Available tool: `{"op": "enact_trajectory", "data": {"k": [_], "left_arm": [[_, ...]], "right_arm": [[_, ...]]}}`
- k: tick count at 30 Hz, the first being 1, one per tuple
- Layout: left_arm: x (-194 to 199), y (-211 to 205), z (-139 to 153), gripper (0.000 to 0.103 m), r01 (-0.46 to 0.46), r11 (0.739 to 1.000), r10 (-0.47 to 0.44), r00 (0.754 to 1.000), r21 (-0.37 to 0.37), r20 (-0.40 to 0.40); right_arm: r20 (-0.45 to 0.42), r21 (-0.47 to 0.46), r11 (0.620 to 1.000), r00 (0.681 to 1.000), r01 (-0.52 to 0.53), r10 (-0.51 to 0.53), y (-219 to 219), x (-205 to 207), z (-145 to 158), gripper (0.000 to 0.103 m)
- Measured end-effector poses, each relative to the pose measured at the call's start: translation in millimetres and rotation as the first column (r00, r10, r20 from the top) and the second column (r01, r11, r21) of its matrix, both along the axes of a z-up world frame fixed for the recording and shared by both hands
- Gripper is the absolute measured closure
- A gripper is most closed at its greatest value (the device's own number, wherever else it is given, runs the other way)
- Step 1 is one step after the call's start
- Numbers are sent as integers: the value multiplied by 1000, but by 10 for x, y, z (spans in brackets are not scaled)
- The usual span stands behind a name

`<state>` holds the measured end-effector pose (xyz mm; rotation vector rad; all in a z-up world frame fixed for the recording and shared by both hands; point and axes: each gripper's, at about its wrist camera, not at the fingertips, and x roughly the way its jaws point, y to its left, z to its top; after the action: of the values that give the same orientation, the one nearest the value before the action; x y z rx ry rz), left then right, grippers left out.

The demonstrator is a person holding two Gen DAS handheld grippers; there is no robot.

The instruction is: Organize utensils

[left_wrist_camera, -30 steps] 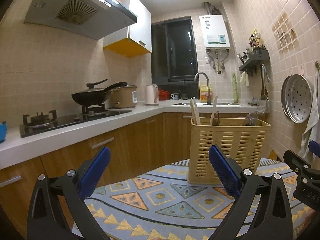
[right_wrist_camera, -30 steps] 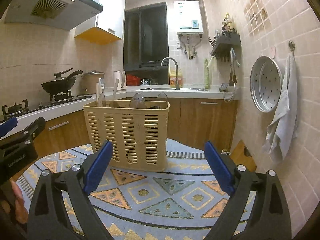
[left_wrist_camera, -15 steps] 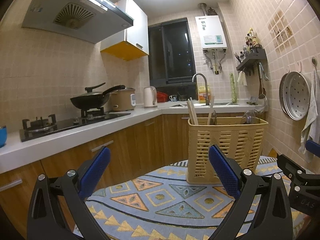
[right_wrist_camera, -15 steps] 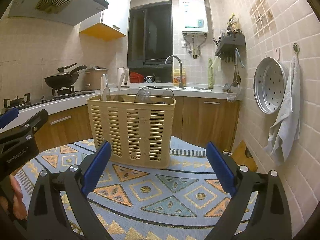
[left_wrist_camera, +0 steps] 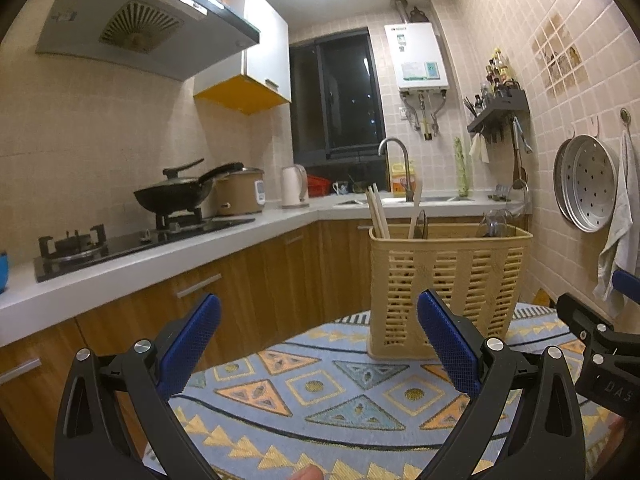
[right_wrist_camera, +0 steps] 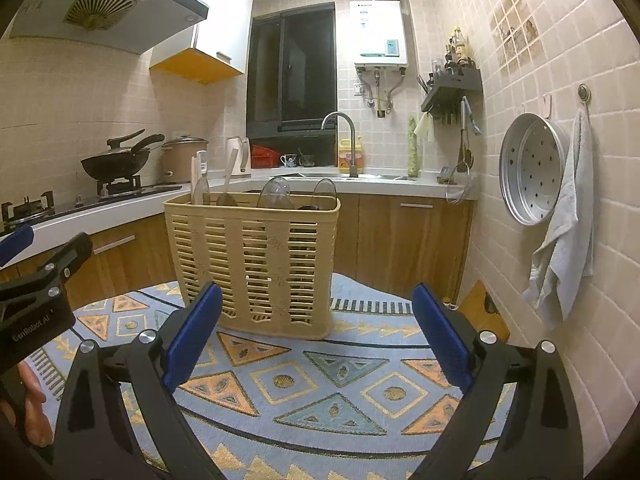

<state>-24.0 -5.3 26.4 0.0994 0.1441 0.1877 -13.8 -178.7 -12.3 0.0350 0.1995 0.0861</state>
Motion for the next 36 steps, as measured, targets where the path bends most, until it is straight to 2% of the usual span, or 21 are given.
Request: {"op": "enact_trajectory", "data": {"k": [11,36], "left_arm": [[21,28,-29,8,-23,1000,22,1000,-11,-19],[58,-17,-50,8,-51,998,52,998,25,-43]], "right_arm": [[12,-7,1000,1000,10,-10,9,-39,6,12],[2,-6,1000,1000,16,-16,17,-27,-5,12]]}}
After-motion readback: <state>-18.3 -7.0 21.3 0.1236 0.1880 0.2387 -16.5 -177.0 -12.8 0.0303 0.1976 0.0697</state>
